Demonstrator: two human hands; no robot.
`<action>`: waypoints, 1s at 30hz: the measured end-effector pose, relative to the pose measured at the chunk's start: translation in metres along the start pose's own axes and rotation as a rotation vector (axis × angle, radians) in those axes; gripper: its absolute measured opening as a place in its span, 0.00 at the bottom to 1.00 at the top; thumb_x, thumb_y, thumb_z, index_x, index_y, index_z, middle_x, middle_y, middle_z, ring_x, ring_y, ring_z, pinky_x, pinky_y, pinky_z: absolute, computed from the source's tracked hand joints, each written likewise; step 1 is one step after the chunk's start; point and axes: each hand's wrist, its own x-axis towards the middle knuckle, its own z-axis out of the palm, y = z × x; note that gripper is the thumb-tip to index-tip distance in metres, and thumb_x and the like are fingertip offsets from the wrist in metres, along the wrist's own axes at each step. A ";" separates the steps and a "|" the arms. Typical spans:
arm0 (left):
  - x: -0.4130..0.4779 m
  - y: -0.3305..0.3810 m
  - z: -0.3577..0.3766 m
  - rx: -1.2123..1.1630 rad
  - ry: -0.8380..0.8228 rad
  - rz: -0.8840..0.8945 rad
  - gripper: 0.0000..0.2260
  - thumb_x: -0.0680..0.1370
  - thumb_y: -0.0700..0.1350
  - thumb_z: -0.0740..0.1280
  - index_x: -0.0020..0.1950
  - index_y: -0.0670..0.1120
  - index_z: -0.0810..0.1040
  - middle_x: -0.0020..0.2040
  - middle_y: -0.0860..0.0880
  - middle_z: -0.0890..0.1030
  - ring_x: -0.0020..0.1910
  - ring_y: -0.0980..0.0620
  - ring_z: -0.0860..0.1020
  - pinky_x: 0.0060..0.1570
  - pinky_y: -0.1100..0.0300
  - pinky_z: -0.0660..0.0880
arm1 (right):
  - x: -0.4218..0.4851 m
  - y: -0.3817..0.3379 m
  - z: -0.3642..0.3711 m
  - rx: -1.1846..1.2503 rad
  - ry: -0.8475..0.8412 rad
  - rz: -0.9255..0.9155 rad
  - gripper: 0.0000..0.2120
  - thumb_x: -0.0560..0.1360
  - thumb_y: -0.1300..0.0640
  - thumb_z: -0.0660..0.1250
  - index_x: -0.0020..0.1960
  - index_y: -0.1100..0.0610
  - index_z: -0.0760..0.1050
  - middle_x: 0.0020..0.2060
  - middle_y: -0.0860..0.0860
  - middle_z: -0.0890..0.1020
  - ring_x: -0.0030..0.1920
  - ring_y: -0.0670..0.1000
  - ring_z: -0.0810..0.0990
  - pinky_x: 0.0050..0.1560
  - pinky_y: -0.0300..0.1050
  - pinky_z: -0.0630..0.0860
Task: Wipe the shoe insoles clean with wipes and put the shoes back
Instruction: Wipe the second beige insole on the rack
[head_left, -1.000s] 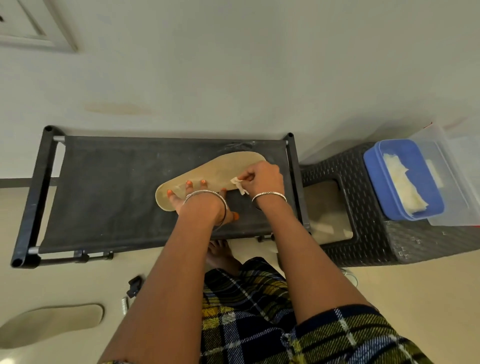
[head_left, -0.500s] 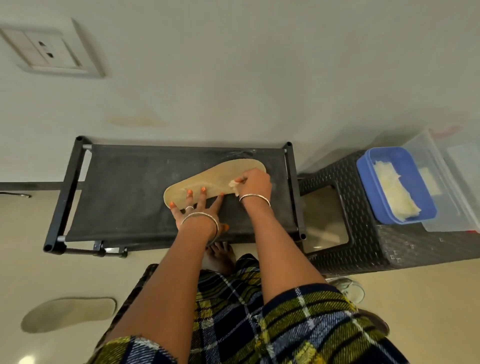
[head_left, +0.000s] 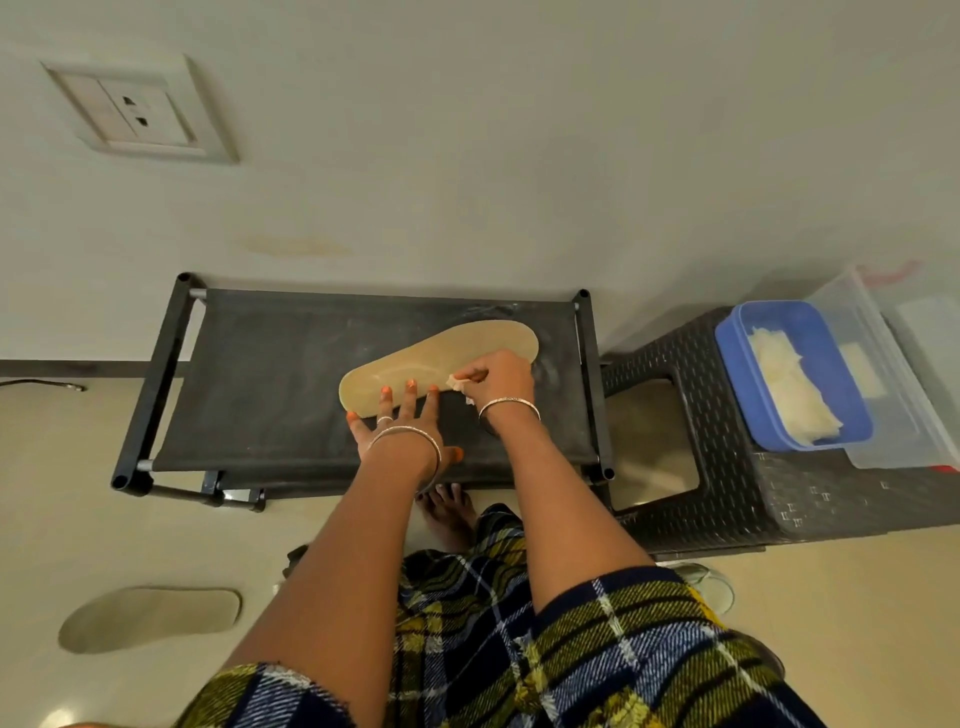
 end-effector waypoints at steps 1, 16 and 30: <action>0.002 0.000 0.001 -0.015 -0.006 -0.001 0.40 0.78 0.66 0.56 0.78 0.55 0.33 0.78 0.51 0.32 0.77 0.44 0.34 0.71 0.31 0.41 | 0.003 0.002 -0.001 -0.008 0.030 0.015 0.08 0.74 0.62 0.73 0.53 0.57 0.86 0.51 0.52 0.86 0.52 0.54 0.83 0.59 0.45 0.77; 0.016 0.004 -0.010 0.092 -0.139 0.010 0.45 0.75 0.70 0.58 0.77 0.53 0.30 0.77 0.52 0.30 0.76 0.45 0.33 0.71 0.31 0.39 | 0.038 -0.007 -0.012 -0.174 -0.074 0.072 0.08 0.71 0.59 0.75 0.49 0.53 0.87 0.48 0.50 0.87 0.51 0.52 0.82 0.56 0.46 0.80; 0.025 0.021 -0.008 0.155 -0.118 0.067 0.44 0.75 0.71 0.54 0.78 0.50 0.32 0.78 0.55 0.34 0.77 0.47 0.35 0.68 0.31 0.34 | 0.047 0.001 -0.019 -0.258 -0.071 0.136 0.09 0.68 0.55 0.77 0.49 0.51 0.87 0.48 0.50 0.86 0.51 0.51 0.82 0.57 0.47 0.80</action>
